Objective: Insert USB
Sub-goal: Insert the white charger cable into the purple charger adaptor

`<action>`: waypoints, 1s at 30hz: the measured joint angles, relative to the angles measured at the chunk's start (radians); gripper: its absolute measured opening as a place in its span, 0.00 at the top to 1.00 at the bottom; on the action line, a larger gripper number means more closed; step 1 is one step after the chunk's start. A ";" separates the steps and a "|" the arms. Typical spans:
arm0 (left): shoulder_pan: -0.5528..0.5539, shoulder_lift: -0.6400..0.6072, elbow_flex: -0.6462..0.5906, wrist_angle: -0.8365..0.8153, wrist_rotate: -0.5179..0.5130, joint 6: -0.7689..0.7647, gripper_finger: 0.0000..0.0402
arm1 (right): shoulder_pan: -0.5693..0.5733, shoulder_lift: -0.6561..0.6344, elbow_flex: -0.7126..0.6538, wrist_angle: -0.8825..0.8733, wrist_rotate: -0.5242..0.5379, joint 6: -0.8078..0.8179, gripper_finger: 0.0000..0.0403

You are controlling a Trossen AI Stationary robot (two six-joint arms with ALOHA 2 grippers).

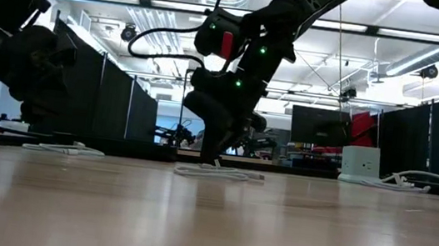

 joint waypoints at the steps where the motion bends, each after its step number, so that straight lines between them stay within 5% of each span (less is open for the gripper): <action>1: 0.000 0.000 0.000 0.000 0.000 0.016 1.00 | 0.000 0.003 0.000 0.004 -0.001 -0.008 0.78; 13: 0.000 0.000 0.000 0.003 -0.020 0.066 1.00 | -0.038 0.006 -0.049 0.027 -0.023 -0.029 0.71; 21: 0.000 0.000 0.000 0.170 -0.037 0.184 1.00 | -0.061 0.005 -0.050 0.084 -0.083 -0.032 0.97; 30: 0.000 -0.001 0.000 0.456 -0.037 0.405 1.00 | -0.052 -0.044 0.022 0.093 -0.182 -0.115 1.00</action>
